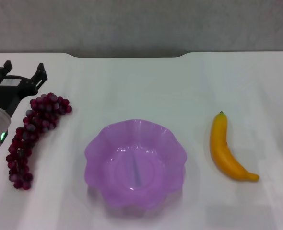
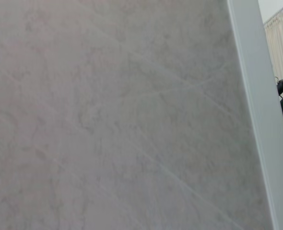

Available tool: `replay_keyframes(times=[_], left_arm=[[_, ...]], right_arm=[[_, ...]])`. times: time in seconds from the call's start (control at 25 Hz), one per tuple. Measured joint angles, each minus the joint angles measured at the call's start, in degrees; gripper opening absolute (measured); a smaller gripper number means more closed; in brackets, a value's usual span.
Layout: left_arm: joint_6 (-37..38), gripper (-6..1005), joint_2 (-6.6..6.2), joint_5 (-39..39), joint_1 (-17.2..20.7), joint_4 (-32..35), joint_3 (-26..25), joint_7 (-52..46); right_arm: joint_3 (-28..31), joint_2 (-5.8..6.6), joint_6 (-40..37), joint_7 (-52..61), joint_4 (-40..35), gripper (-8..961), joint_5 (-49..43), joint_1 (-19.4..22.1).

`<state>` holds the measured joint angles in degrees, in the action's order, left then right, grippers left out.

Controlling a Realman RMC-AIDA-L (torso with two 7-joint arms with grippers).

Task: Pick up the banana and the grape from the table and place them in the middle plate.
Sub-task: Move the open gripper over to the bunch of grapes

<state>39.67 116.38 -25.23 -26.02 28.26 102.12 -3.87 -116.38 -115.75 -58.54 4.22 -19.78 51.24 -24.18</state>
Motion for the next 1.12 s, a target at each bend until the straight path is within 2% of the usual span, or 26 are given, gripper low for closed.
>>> replay_keyframes(times=[0.32,0.48,0.72,0.96,1.0,1.04,1.12], left_arm=[[2.6,880,0.00,-0.2,-0.9,-3.5,0.0,-2.5],[-0.2,880,-0.19,0.2,-1.6,-3.0,0.3,-2.0],[-15.1,880,-1.88,1.7,-2.1,4.8,-0.1,-1.9],[-35.9,880,-5.03,3.7,-1.4,16.2,-2.2,-0.7],[-42.1,880,-5.47,5.6,-1.2,19.5,-2.9,1.8],[-42.1,880,-5.47,5.6,-1.2,19.5,-2.9,1.8],[-47.6,881,-5.06,7.6,-0.6,22.9,-4.4,4.9]], right_arm=[[0.0,0.00,0.7,0.0,0.0,883,0.0,-0.4],[-0.1,0.00,0.8,0.0,0.4,883,0.0,-0.4],[-0.2,0.00,0.9,0.0,1.0,884,0.0,-0.4],[-0.2,0.00,2.4,-0.4,1.0,884,0.0,-0.4],[-0.2,0.00,2.6,-0.4,1.0,884,0.0,-0.4],[-0.2,0.00,2.7,-0.4,1.0,884,0.0,-0.4],[-0.2,0.00,2.9,-0.4,1.0,884,0.0,-0.4]])
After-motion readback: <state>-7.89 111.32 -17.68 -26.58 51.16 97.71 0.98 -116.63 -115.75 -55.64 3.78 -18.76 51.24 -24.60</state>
